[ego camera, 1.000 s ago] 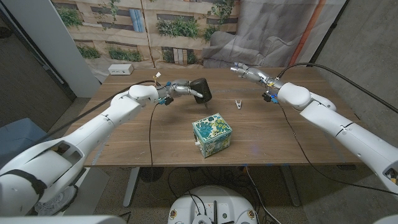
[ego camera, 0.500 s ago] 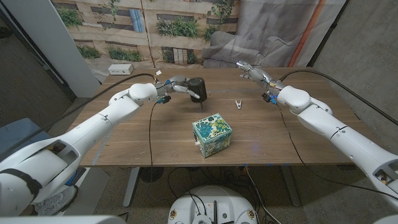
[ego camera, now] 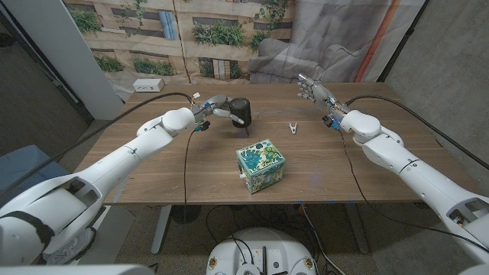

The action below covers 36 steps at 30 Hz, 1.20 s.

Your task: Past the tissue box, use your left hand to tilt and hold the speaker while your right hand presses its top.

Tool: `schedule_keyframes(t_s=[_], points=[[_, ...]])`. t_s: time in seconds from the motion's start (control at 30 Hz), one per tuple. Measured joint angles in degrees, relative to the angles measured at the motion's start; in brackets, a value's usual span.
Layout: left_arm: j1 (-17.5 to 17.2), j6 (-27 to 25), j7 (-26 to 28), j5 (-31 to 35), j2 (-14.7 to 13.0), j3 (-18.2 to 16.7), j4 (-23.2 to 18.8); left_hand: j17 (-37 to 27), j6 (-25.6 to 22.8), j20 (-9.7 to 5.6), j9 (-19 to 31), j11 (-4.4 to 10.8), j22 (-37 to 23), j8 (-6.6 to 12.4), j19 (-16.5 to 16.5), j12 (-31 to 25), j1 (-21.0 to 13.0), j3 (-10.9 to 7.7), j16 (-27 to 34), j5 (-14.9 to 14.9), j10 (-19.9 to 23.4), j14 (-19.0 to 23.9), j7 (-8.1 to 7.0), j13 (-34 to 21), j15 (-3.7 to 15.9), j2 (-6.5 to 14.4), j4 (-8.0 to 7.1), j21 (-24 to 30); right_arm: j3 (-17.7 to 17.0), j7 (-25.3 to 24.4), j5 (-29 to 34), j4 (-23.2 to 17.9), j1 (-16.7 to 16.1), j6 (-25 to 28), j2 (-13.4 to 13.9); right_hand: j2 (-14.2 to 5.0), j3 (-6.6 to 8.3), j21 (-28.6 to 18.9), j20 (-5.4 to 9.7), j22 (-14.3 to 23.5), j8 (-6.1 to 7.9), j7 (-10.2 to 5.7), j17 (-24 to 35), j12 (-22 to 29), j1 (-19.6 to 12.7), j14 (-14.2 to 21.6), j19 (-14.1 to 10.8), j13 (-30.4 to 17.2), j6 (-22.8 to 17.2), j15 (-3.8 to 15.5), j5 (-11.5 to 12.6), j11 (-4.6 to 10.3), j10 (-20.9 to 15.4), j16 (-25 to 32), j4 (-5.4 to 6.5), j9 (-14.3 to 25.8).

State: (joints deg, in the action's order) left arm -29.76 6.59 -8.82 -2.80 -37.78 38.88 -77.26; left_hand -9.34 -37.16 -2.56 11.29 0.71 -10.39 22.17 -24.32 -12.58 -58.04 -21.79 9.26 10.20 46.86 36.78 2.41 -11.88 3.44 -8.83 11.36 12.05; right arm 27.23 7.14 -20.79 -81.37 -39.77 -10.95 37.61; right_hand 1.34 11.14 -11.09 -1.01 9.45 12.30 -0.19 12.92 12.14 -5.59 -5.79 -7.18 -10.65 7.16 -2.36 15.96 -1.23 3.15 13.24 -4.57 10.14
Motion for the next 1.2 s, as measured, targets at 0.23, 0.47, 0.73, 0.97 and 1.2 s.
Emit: schedule_keyframes(t_s=[0.23, 0.47, 0.73, 0.97, 1.2], points=[[-0.42, 0.61, 2.22, 2.77, 0.32, 0.54, 0.60, -0.04, 0.00, 0.14, 0.20, 0.01, 0.00, -0.51, 1.13, 0.47, 0.00, 0.00, 0.00, 0.00, -0.01, -1.83, 0.00, -0.03, -0.15, 0.00, 0.00, -0.44, -0.04, -0.76, -0.92, 0.64, -0.48, 0.02, -0.54, -0.30, -0.07, 0.00, 0.20, 0.00, 0.00, 0.21, 0.00, 0.00, 0.30, 0.00, 0.20, 0.00, -0.20, 0.00, 0.00, 0.00, 0.00, 0.00, 0.07, 0.00], [-0.88, 1.11, 3.80, 4.44, 0.87, 1.07, 1.68, -0.16, 0.00, 0.16, 0.24, 0.75, -0.01, -1.17, 3.75, 0.94, 0.00, 0.15, 0.00, -0.01, -0.74, -4.71, 0.00, -0.05, -0.39, 0.00, -0.15, -0.90, -0.04, -1.91, -1.65, 1.00, -0.80, 0.50, -0.85, -0.30, -0.07, 0.00, 0.19, 0.00, 0.00, 0.21, -0.04, 0.00, 0.29, 0.31, 0.20, -0.01, -0.20, 0.31, 0.00, 0.00, 0.00, 0.00, 0.07, 0.00], [-0.91, 2.14, 5.91, 6.45, 1.69, 1.54, 3.35, -0.15, 0.00, 0.29, 0.13, 1.08, -0.01, -1.95, 5.03, 1.17, 0.00, 0.39, 0.28, -0.01, -1.07, -5.42, 0.00, 0.26, -0.50, 0.00, -0.39, -1.32, 0.14, -2.68, -1.90, 1.64, -1.01, 0.81, -1.18, -0.30, -0.07, 0.00, 0.19, 0.00, -0.26, -0.11, -0.14, 0.00, 0.29, 0.31, 0.20, -0.01, -0.52, 0.31, 0.00, -0.21, -0.20, 0.00, 0.07, 0.00], [-0.91, 2.57, 7.21, 7.57, 2.44, 1.97, 4.64, -0.15, -0.01, 0.23, 0.13, 1.15, -0.01, -2.16, 6.57, 1.20, 0.00, 0.64, 0.28, -0.02, -1.14, -6.22, 0.00, 0.29, -0.63, 0.00, -0.63, -1.33, 0.24, -2.93, -2.36, 2.88, -1.06, 0.59, -1.76, -0.32, -0.07, 0.07, 0.19, 0.00, -0.25, -0.11, -0.14, 0.00, 0.31, 0.30, 0.20, -0.01, -0.51, 0.31, 0.00, -0.21, -0.20, 0.00, 0.07, 0.00], [-0.47, 2.78, 7.58, 8.43, 3.18, 2.71, 6.17, -0.10, -0.01, 0.22, 0.14, 1.87, 0.27, -2.84, 9.03, 1.62, 0.00, 0.95, 0.28, -0.07, -1.86, -8.24, 0.00, 0.52, -0.66, 0.00, -0.94, -1.89, 0.28, -3.05, -2.85, 4.30, -1.06, -0.18, -2.35, -0.76, -0.25, 0.29, 0.19, 0.00, -0.25, -0.11, -0.14, 0.00, 0.75, 0.30, 0.20, -0.01, -0.51, 0.31, 0.00, -0.21, -0.20, 0.00, 0.24, 0.00]])
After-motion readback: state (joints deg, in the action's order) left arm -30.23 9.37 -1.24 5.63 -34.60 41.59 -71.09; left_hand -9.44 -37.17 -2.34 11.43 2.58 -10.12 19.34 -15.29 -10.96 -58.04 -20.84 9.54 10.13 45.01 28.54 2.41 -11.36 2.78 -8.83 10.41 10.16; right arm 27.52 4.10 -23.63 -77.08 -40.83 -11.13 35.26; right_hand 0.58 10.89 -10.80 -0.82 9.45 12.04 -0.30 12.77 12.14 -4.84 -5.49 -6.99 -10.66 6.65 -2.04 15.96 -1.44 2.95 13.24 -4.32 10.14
